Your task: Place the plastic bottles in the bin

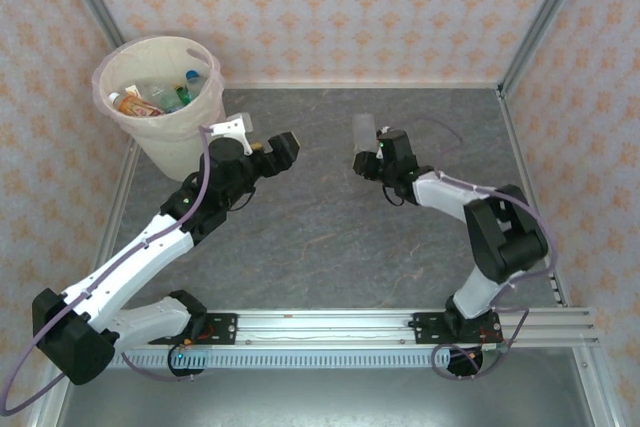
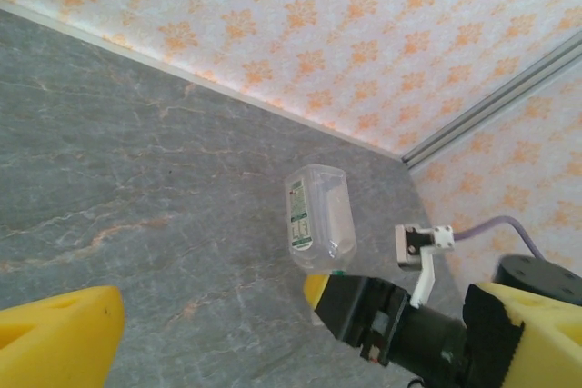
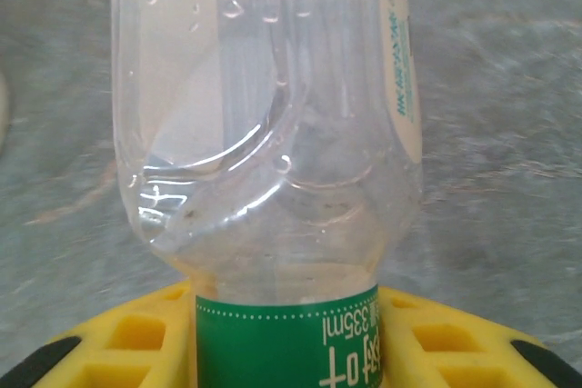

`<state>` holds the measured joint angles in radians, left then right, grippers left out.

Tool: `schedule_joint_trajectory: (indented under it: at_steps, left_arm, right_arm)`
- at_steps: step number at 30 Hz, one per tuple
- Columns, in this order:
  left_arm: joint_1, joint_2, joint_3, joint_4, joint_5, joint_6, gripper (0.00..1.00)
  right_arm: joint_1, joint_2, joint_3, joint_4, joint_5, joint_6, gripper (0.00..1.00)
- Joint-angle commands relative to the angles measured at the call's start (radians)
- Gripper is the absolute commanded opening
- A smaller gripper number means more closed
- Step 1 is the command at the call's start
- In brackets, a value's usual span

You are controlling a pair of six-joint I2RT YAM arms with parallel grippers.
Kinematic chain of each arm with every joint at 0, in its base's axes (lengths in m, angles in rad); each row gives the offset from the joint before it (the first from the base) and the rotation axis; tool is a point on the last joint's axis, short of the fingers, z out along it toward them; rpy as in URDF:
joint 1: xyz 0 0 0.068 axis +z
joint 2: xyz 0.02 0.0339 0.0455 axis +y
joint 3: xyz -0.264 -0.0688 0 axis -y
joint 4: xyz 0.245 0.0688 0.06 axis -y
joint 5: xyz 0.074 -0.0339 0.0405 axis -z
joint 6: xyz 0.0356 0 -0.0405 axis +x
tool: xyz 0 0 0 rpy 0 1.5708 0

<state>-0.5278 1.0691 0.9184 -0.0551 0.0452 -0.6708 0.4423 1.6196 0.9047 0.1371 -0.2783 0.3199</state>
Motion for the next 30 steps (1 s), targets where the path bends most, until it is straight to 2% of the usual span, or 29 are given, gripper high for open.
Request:
schedule_joint_trajectory:
  at_steps: [1,6,13,30]
  left_arm:
    - [0.024,0.005,-0.024,0.108,0.093,-0.051,0.94]
    - [0.034,0.029,-0.043,0.201,0.185,-0.077,0.9]
    - [0.035,0.073,-0.022,0.225,0.252,-0.071,0.9]
    - [0.035,0.1,-0.018,0.269,0.298,-0.057,0.89]
  right_arm:
    - [0.051,-0.103,-0.045,0.1,0.025,-0.051,0.39]
    - [0.154,-0.214,-0.087,0.131,0.021,-0.118,0.38]
    - [0.26,-0.313,-0.088,0.142,-0.029,-0.174,0.38]
    - [0.303,-0.388,-0.078,0.178,-0.28,-0.18,0.38]
